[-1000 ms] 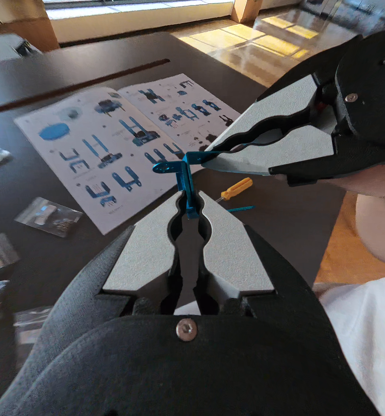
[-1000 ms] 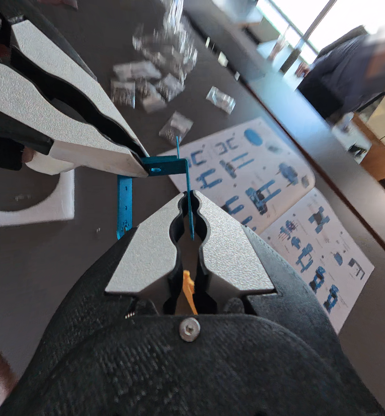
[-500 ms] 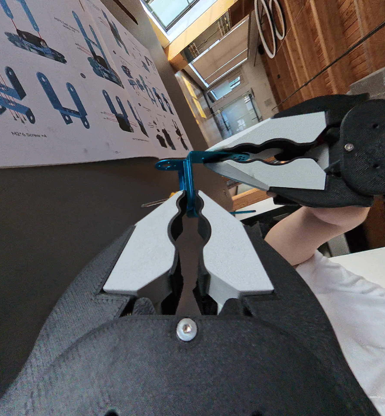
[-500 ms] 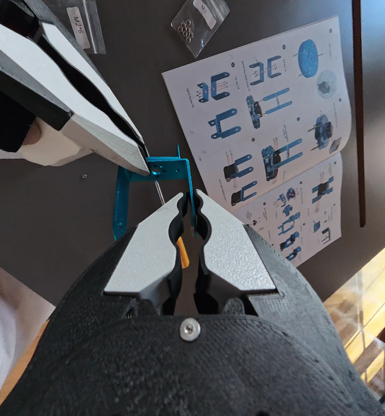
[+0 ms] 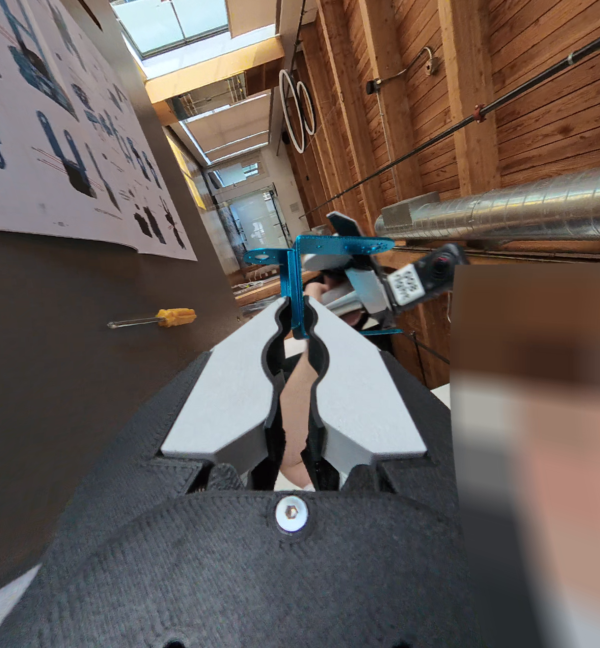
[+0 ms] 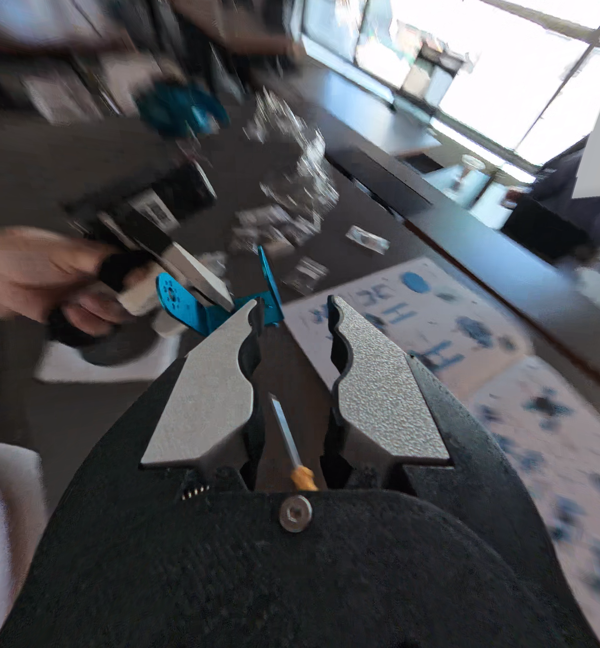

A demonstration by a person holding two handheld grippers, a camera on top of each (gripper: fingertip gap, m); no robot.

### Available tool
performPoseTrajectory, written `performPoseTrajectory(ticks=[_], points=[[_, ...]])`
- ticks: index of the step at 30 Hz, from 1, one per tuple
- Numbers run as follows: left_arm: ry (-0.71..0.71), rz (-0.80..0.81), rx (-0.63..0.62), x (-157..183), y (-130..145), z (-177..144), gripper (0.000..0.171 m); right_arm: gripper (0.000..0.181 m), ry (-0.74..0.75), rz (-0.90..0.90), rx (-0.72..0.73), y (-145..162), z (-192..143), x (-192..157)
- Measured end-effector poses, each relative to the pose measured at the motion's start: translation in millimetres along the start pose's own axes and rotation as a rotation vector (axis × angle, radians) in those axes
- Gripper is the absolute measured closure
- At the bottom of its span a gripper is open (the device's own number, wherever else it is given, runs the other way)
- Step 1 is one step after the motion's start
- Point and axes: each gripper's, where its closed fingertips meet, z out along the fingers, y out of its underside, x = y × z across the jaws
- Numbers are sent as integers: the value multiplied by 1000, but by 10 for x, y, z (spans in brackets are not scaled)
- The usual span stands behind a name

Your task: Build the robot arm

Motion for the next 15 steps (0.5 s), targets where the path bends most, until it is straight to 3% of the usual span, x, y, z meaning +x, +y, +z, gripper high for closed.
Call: performPoseTrajectory(ticks=[3,5,10,12,15], points=[[25,-32,-22,59,124,42,167,138,-237,329,198,127,-6,-150],[32,-49,-37,64,208,85,167,137,-277,409,275,188,7,-150],[47,-91,-61,19,326,178,167,149,-247,364,271,373,51,-165],[47,-109,-67,-28,337,202,167,172,-308,367,275,384,24,-251],[52,-128,-73,-81,329,216,167,173,-259,347,254,444,45,-211]])
